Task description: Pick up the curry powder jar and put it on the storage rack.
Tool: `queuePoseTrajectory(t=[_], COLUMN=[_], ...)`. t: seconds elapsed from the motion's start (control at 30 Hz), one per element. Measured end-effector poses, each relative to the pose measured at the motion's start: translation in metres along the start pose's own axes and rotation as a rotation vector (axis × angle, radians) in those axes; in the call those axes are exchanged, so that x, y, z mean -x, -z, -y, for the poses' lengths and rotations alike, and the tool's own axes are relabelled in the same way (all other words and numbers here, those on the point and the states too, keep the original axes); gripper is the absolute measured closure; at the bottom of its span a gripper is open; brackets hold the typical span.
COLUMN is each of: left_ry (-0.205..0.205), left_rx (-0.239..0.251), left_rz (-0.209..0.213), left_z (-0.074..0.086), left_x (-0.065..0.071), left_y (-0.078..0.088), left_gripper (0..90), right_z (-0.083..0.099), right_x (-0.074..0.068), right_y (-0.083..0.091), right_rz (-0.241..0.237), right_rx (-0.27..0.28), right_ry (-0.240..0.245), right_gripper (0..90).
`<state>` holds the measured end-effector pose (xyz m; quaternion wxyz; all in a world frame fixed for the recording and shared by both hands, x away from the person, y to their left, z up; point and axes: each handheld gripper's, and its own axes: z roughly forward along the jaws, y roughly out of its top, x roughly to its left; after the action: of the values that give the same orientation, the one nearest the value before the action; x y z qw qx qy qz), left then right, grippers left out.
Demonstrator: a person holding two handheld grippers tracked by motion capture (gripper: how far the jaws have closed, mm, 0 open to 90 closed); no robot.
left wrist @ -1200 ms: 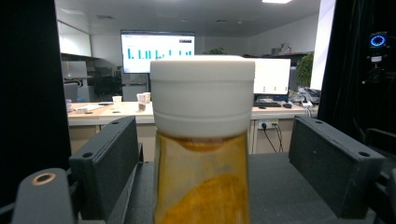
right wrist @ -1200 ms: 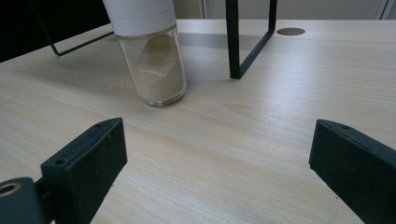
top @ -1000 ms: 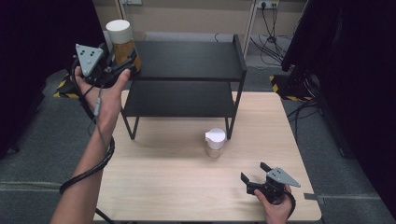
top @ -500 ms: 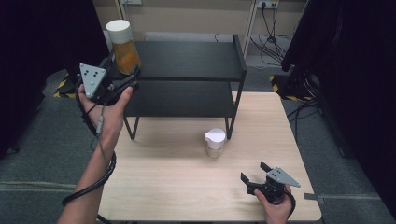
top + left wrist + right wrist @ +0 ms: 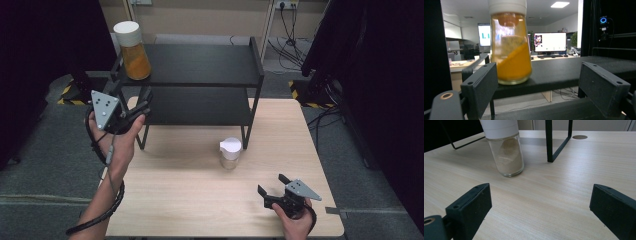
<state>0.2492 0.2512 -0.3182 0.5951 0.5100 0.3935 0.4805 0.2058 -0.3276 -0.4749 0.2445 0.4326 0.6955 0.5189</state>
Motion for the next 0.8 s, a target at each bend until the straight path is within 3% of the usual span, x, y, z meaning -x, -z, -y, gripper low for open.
queuePoseTrajectory(t=[0.37, 0.8], left_ry=[-0.005, -0.012], left_rx=[-0.012, -0.054], left_rz=[0.027, 0.053], left_z=[0.027, 0.073], left_x=[0.002, 0.002], left_y=[0.018, 0.038], left_gripper=[15.0, 14.3], right_z=[0.000, 0.000], right_x=[0.000, 0.000], right_y=[0.000, 0.000], right_rz=[0.000, 0.001], right_rx=[0.001, -0.002], right_ry=[0.002, 0.006], right_gripper=[4.1, 4.1])
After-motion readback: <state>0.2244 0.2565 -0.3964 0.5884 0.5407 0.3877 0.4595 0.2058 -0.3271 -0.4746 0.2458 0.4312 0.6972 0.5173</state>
